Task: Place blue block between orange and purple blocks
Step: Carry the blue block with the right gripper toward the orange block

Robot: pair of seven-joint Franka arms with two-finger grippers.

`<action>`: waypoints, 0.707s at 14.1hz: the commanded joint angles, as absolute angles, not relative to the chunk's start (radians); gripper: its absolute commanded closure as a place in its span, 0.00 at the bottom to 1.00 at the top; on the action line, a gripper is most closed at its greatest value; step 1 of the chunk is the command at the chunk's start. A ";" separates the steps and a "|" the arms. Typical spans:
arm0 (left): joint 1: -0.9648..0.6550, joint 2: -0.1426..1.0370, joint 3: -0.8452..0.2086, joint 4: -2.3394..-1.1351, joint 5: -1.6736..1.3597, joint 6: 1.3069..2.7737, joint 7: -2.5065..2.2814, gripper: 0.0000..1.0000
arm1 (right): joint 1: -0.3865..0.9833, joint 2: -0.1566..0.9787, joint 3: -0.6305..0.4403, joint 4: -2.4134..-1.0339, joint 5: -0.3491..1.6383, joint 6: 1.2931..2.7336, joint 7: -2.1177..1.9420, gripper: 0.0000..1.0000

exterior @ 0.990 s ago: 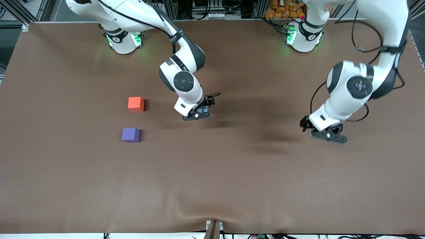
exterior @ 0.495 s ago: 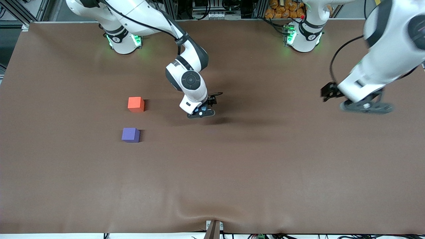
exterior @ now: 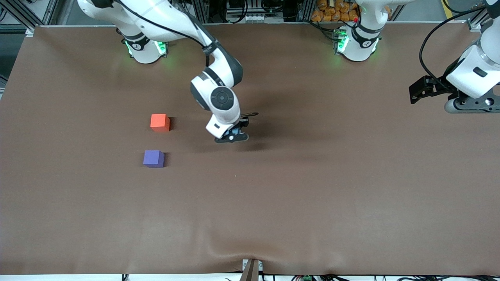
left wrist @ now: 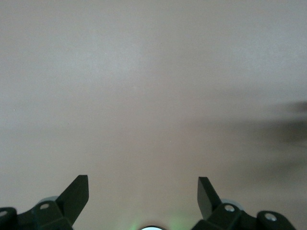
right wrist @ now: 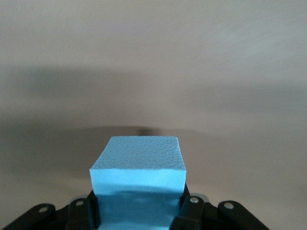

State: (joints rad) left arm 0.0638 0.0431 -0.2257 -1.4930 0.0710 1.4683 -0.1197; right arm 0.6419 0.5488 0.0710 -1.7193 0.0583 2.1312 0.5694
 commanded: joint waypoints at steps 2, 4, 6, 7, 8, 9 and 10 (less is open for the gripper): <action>0.074 0.041 -0.230 -1.460 0.066 1.443 -0.120 0.00 | 0.478 0.398 0.081 -1.738 0.044 1.985 0.445 1.00; 0.048 0.028 -0.224 -1.460 0.066 1.443 -0.115 0.00 | 0.353 0.359 0.071 -1.747 0.031 1.925 0.411 1.00; 0.022 0.000 -0.187 -1.468 0.060 1.443 -0.117 0.00 | 0.295 0.336 0.068 -1.796 -0.021 1.930 0.362 1.00; -0.004 -0.003 -0.154 -1.467 0.052 1.443 -0.117 0.00 | 0.250 0.316 0.067 -1.828 -0.028 1.940 0.303 1.00; -0.023 -0.005 -0.134 -1.466 0.051 1.443 -0.117 0.00 | 0.221 0.290 0.067 -1.863 -0.028 1.956 0.257 1.00; -0.028 -0.005 -0.132 -1.466 0.051 1.442 -0.115 0.00 | 0.197 0.269 0.067 -1.908 -0.028 1.983 0.243 1.00; -0.029 -0.008 -0.130 -1.466 0.049 1.442 -0.115 0.00 | 0.177 0.247 0.069 -1.960 -0.028 2.027 0.242 1.00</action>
